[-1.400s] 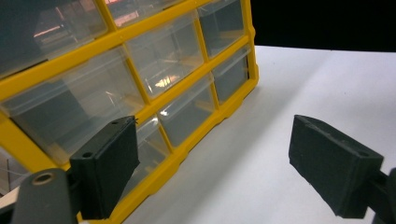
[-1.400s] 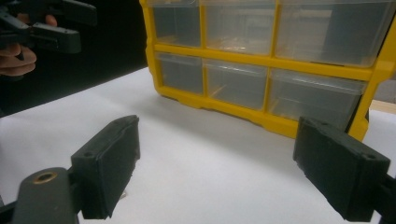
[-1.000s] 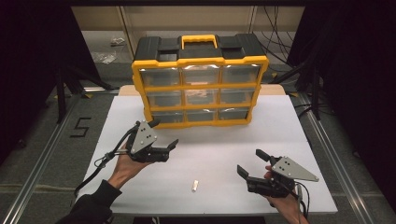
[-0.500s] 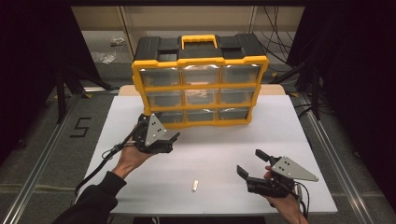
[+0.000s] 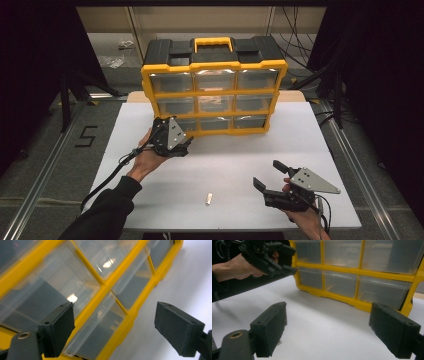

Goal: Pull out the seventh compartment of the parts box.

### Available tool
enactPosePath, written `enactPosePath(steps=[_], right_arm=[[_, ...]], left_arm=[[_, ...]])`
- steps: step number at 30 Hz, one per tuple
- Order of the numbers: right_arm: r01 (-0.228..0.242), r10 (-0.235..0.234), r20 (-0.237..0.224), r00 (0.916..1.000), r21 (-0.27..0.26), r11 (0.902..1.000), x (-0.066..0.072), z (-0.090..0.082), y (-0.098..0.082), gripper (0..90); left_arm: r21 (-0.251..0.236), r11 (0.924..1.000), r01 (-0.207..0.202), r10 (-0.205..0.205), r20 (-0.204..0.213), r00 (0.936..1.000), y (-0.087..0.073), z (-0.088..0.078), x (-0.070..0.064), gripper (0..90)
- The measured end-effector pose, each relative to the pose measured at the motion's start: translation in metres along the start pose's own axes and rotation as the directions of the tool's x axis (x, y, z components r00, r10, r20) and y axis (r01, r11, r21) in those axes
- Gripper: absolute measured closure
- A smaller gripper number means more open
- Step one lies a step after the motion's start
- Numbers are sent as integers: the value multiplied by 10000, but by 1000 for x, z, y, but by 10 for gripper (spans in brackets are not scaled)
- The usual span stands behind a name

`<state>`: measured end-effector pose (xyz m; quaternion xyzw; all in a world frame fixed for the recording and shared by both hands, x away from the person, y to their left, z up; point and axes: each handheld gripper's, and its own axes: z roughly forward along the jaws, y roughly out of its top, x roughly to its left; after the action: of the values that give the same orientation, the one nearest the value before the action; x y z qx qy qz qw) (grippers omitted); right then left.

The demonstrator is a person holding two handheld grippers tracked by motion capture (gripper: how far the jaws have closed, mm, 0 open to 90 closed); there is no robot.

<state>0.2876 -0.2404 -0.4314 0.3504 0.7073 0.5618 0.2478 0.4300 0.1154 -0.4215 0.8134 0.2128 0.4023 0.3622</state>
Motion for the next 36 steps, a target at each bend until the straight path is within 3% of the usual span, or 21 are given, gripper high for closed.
enactPosePath(steps=[2,5,9,12,16,18,19,20,24,28,32,33,34,36], right_arm=[[-40,40,-12,10000,8,10000,0,0,0,157],[-57,57,-23,10000,21,10000,0,0,0,157],[-71,71,-28,10000,24,10000,0,0,0,158],[-72,72,-46,10000,19,10000,0,0,0,157],[-92,92,-62,9999,10,10000,0,0,0,158],[-104,104,-63,9999,28,9999,0,0,0,158],[-90,90,-59,9999,27,10000,0,0,0,158],[-90,90,-59,9999,27,10000,0,0,0,158],[-97,97,-81,9999,11,10000,0,0,0,158],[-89,89,-116,9999,31,10000,0,1,0,158],[-88,89,-108,9999,40,10000,0,1,0,158],[-95,95,-106,9999,46,9999,0,1,0,159],[-92,93,-106,9999,48,9999,0,1,0,159],[-97,98,-114,9999,50,9999,0,1,0,159]], left_arm=[[358,9987,-372,380,-202,9991,-1,9,1,156],[450,9978,-481,489,-183,9986,0,14,0,157],[747,9914,-1070,1098,-347,9933,2,24,-3,158],[877,9900,-1108,1148,-429,9925,0,31,-2,160],[1244,9774,-1711,1817,-794,9801,-4,37,-2,160],[1278,9761,-1759,1878,-878,9783,-6,40,-2,161],[1379,9689,-2053,2201,-1022,9701,-7,42,-4,162],[1379,9689,-2053,2201,-1022,9701,-7,42,-4,162],[1616,9573,-2398,2610,-1257,9571,-9,45,-4,162],[1553,9567,-2461,2695,-1538,9506,-9,46,-4,164],[1739,9482,-2660,2959,-1778,9385,-11,49,-4,169],[1739,9484,-2651,2950,-1778,9388,-12,50,-5,169],[1855,9416,-2809,3147,-1883,9303,-13,52,-6,169],[1984,9326,-3014,3395,-1994,9192,-14,52,-7,175]])
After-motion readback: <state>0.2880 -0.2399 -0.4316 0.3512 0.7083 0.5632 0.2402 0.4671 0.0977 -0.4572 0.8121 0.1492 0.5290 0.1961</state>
